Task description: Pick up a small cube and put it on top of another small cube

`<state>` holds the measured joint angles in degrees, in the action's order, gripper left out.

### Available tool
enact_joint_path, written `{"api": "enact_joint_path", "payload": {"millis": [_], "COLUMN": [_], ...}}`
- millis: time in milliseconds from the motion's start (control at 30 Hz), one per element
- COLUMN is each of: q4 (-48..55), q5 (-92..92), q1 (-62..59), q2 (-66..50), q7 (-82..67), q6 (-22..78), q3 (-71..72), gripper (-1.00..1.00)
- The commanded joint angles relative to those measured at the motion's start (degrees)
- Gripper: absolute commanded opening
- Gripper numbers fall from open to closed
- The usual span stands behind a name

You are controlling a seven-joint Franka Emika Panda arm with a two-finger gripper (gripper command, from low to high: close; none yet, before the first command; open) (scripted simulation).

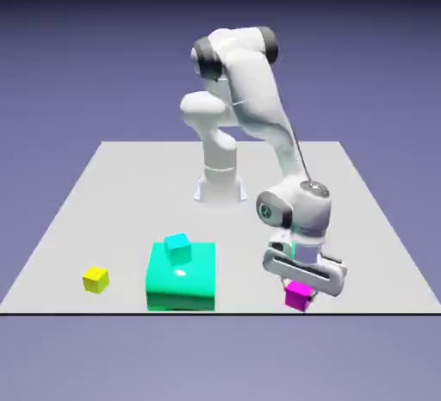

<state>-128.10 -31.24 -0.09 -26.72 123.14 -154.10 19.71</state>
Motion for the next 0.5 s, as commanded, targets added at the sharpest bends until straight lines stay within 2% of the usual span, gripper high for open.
{"api": "enact_joint_path", "payload": {"millis": [0, 300, 367, 467], "q4": [-0.73, -15.48, -16.27, -15.42], "q5": [1.44, 16.63, 17.41, 12.33], "q1": [-1.17, 15.01, 15.95, 18.17], "q2": [2.08, 20.62, 21.57, 15.34], "q7": [-1.1, -2.09, -2.09, 1.77], "q6": [1.43, 2.83, 2.85, -2.25], "q3": [1.57, -4.7, -5.11, -8.61], "gripper": [-1.0, -1.0, -1.0, -1.0]}}
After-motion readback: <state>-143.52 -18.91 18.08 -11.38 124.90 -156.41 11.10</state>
